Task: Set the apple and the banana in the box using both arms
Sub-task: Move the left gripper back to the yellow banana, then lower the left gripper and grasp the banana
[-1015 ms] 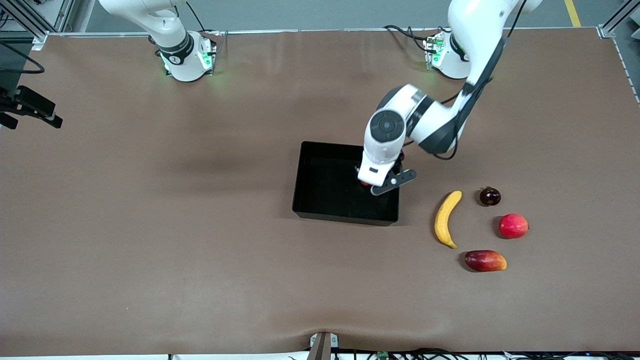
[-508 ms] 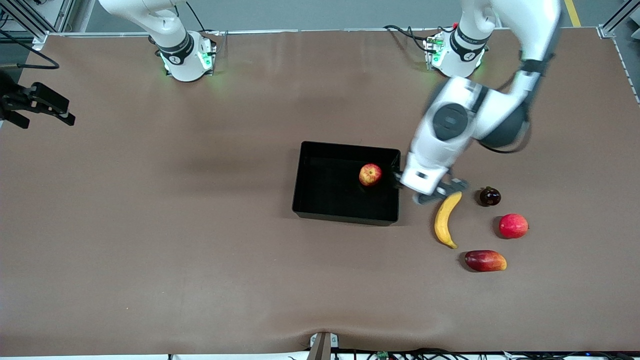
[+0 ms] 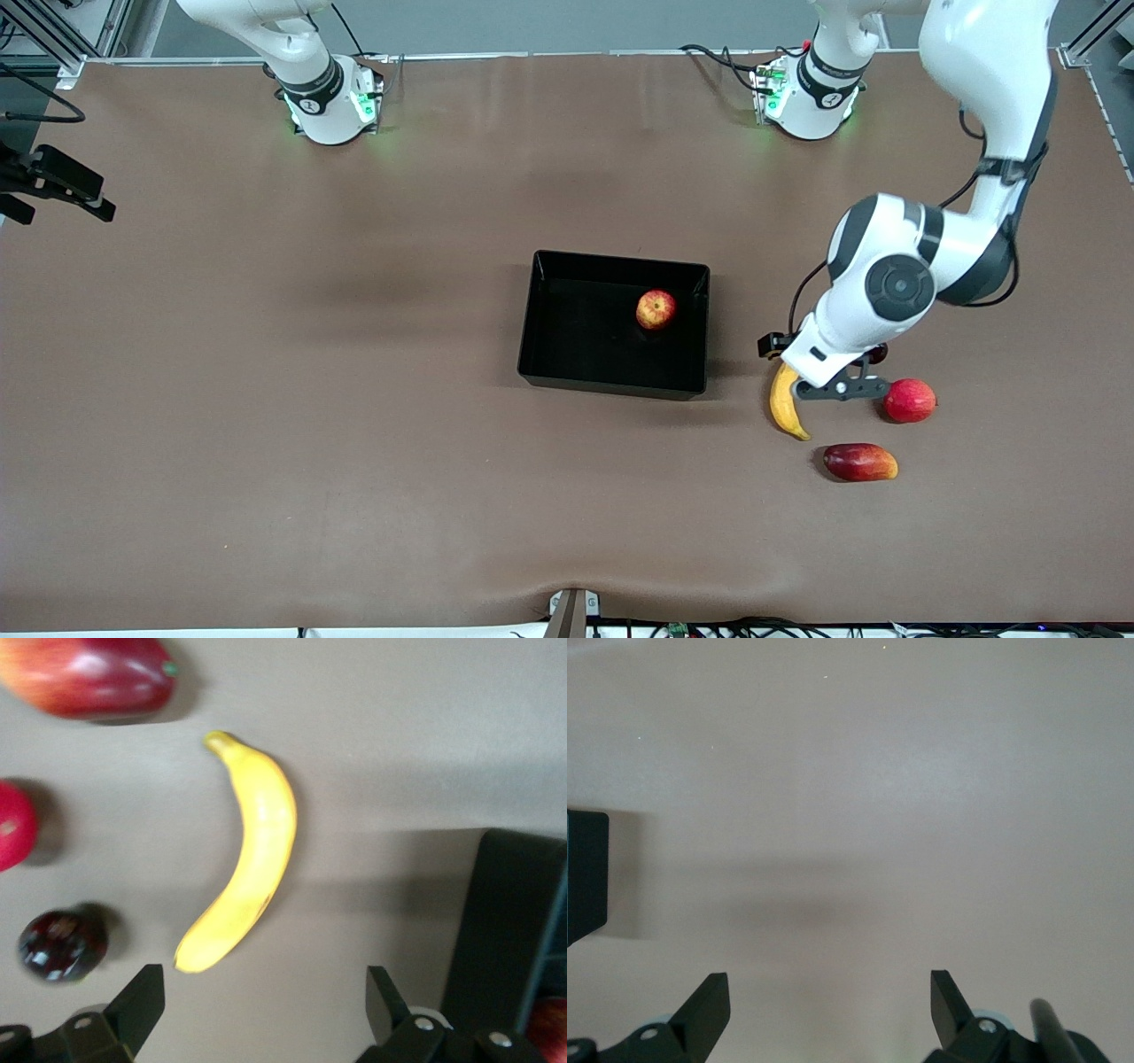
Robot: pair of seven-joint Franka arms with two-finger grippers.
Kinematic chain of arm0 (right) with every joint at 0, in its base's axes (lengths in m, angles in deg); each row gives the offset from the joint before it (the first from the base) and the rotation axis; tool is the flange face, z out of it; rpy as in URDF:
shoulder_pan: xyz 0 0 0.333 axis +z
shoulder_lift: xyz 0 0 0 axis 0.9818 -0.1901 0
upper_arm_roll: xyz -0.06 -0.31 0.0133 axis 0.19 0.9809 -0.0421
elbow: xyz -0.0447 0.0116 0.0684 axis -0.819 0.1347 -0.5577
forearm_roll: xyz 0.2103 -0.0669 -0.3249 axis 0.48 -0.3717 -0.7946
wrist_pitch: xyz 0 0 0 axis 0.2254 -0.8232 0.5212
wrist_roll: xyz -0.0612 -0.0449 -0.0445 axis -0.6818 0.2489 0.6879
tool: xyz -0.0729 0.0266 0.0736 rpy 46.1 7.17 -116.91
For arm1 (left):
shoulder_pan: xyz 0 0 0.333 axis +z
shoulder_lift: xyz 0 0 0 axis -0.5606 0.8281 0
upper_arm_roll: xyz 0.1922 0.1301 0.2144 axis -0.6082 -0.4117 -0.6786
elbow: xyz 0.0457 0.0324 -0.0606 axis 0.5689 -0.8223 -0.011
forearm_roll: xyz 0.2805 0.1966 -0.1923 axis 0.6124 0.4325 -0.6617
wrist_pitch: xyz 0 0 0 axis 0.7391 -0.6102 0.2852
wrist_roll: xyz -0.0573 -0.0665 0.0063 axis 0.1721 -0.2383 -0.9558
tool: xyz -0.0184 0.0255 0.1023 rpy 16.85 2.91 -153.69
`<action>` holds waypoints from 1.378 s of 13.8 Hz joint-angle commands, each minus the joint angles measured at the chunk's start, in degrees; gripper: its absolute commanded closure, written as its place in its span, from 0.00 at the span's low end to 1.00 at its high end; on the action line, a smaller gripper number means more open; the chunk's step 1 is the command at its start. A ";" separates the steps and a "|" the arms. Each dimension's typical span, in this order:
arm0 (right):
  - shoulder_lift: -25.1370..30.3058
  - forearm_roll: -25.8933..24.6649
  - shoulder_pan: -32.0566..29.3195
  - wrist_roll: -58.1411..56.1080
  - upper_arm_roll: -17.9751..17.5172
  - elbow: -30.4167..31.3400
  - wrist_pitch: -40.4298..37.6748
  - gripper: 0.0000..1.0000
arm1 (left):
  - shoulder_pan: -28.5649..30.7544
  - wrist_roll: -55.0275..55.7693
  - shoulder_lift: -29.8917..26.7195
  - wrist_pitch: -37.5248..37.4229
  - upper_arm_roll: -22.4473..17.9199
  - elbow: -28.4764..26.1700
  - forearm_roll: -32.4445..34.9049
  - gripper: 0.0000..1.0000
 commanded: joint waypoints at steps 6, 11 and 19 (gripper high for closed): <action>0.14 -0.07 -1.16 0.48 -1.48 -1.48 -0.79 0.00 | 4.04 -13.81 8.45 11.92 0.48 -0.20 0.76 0.00; 0.05 -0.07 -1.43 0.48 -1.40 -1.39 -0.52 0.00 | 3.87 -13.81 8.45 11.92 0.48 -1.51 0.76 0.51; 0.05 -1.03 -1.34 0.39 -1.39 -1.39 -0.70 0.00 | 3.60 -14.16 3.28 8.33 0.92 -2.14 0.85 1.00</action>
